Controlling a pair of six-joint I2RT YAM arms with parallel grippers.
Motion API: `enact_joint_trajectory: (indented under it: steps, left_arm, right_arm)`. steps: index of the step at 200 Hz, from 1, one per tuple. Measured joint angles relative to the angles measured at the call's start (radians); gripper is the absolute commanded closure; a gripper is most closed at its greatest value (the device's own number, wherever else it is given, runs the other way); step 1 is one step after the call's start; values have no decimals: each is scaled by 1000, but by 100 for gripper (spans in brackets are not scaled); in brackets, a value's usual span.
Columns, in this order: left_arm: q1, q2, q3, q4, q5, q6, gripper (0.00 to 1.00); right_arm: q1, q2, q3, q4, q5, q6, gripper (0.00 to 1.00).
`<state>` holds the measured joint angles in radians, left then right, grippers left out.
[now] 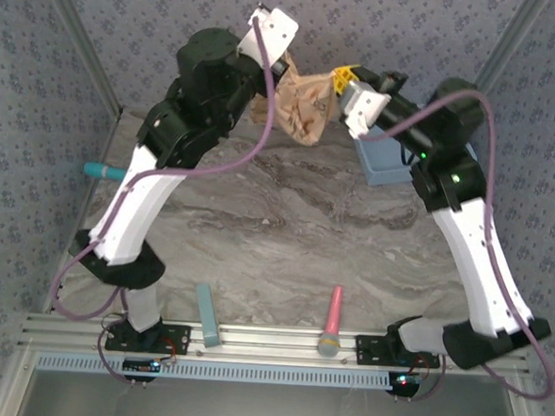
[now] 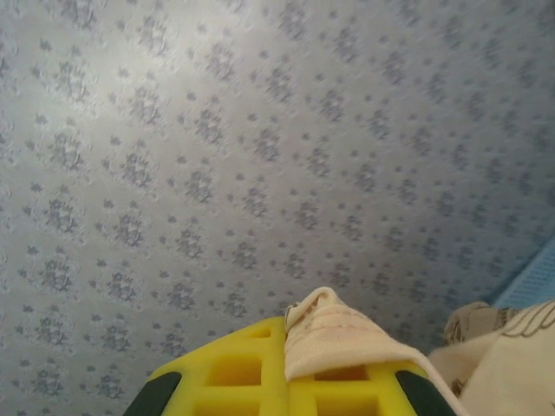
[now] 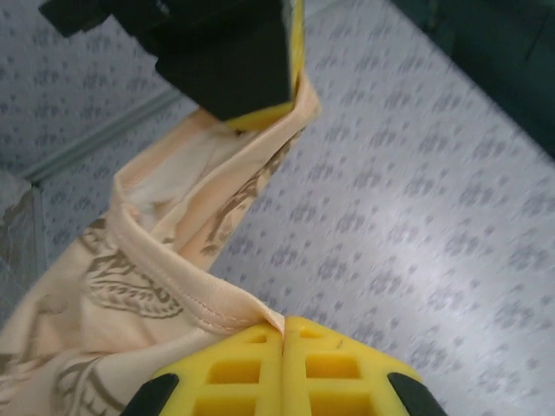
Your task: Fold the inside-out t-shirt
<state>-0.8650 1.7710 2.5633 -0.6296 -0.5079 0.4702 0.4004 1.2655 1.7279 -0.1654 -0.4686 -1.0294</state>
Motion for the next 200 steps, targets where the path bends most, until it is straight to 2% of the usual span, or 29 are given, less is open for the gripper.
enact_joint_trajectory:
  steps: [38, 77, 102, 138, 167, 200]
  left_arm:
    - [-32, -175, -158, 23, 1, -4, 100]
    - [-32, -187, -197, 64, -9, 13, 100]
    - [-10, -128, -182, 83, -13, 39, 100]
    - [103, 36, -62, 76, -13, 37, 100]
    - [183, 186, 106, 47, -12, 38, 100]
    - [225, 294, 249, 51, -7, 63, 100]
  right_arm:
    - [6, -111, -5, -40, 5, 1, 100]
    - [-27, -51, 46, -75, 7, 10, 100]
    - [-66, 63, 94, -76, 0, 33, 100]
    - [-133, 293, 187, -63, -16, 89, 100]
    - [-171, 494, 363, -64, -19, 129, 100]
    - [-191, 669, 609, -100, -19, 150, 100]
